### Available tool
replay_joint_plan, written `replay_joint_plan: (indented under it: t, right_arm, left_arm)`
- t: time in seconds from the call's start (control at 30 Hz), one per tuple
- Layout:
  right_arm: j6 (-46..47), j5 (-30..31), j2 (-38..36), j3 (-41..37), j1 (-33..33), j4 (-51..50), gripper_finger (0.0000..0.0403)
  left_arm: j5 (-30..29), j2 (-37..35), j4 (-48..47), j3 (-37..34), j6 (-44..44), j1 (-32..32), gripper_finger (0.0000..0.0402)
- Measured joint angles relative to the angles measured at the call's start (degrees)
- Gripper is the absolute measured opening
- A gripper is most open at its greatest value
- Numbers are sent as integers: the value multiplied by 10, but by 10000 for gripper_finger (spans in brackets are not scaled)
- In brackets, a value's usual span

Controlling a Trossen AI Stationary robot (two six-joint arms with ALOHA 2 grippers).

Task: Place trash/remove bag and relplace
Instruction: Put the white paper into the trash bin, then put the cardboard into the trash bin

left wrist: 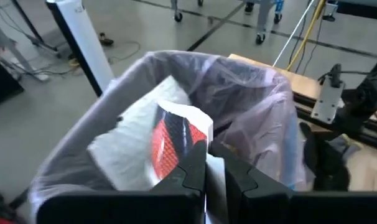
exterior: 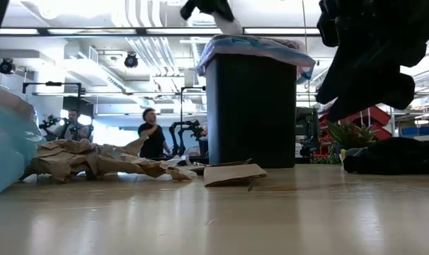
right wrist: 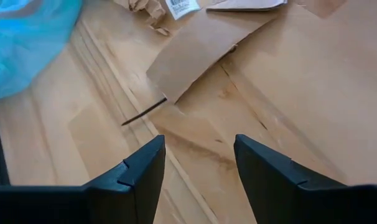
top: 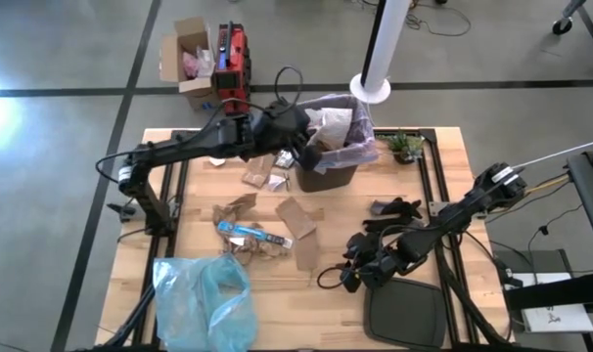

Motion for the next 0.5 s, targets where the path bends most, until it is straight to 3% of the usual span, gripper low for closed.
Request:
replay_joint_plan:
  t: [0.2, 0.5]
  right_arm:
    - [6, 2, 0, 0, 0, 0, 176]
    - [-38, 14, -1, 0, -3, 18, 201]
  left_arm:
    - [14, 25, -5, 16, -5, -6, 54]
    - [13, 0, -80, 33, -9, -7, 197]
